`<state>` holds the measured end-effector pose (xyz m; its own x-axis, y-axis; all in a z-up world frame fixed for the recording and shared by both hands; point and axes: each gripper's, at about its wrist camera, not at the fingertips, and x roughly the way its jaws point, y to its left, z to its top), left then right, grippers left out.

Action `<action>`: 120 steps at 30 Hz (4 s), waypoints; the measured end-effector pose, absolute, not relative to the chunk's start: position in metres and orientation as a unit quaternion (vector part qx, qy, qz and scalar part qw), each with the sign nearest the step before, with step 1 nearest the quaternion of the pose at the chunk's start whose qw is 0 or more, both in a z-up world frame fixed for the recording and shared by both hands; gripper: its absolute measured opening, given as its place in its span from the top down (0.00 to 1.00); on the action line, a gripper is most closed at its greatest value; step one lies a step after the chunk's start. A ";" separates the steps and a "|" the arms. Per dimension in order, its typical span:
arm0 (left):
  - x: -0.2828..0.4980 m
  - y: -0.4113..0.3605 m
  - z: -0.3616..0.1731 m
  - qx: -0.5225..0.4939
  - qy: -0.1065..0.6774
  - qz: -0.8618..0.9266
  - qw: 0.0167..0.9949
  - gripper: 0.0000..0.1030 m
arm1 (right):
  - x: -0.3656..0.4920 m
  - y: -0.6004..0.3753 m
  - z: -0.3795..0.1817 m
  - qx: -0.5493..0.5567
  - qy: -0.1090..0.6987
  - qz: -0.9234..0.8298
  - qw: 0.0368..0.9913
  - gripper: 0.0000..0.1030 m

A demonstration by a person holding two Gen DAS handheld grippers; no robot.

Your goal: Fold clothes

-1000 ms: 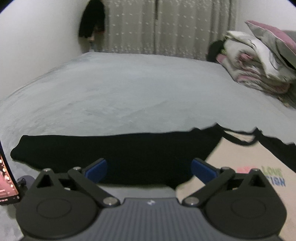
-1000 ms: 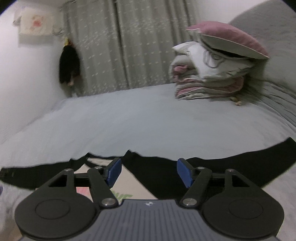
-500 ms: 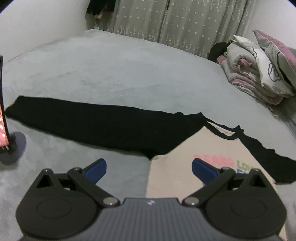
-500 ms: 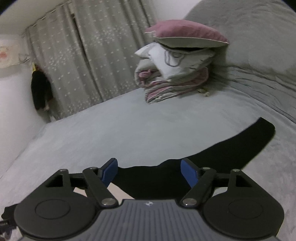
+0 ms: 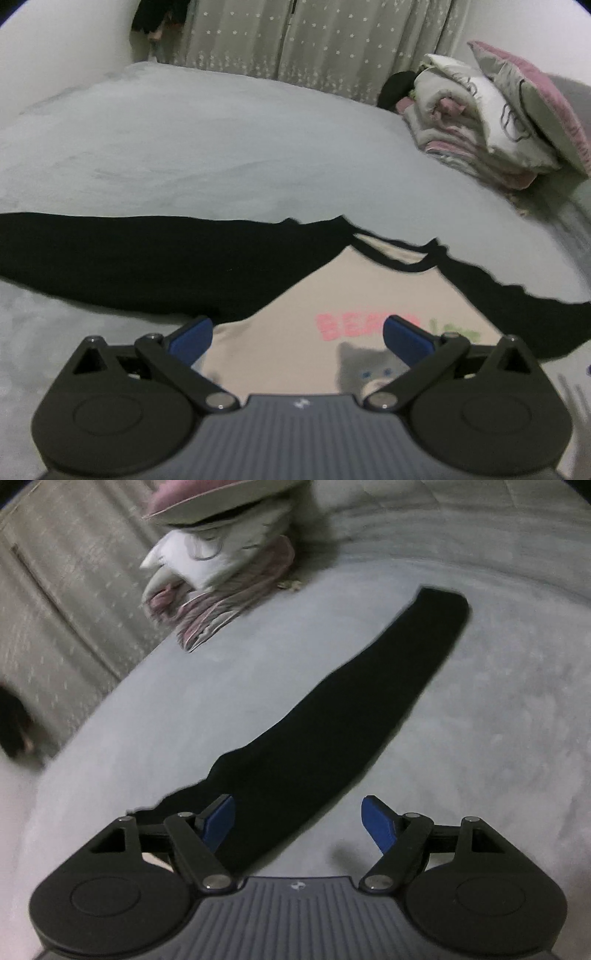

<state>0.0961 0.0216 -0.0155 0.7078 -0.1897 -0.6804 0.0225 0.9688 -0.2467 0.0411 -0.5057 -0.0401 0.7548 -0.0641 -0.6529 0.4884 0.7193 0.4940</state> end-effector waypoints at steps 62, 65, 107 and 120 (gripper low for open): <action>0.102 0.017 -0.015 -0.077 0.374 -0.069 0.922 0.00 | 0.084 -0.544 0.008 0.427 0.118 -0.106 0.890 0.91; 0.100 0.018 -0.013 -0.080 0.371 -0.070 0.922 0.00 | 0.078 -0.526 0.017 0.421 0.113 -0.080 0.897 0.91; 0.107 0.026 -0.034 -0.043 0.391 -0.047 0.918 0.00 | 0.089 -0.326 -0.089 0.269 0.317 0.104 0.904 0.77; 0.106 0.020 -0.039 -0.043 0.385 -0.054 0.920 0.00 | 0.069 -0.355 -0.072 0.270 0.315 0.118 0.902 0.51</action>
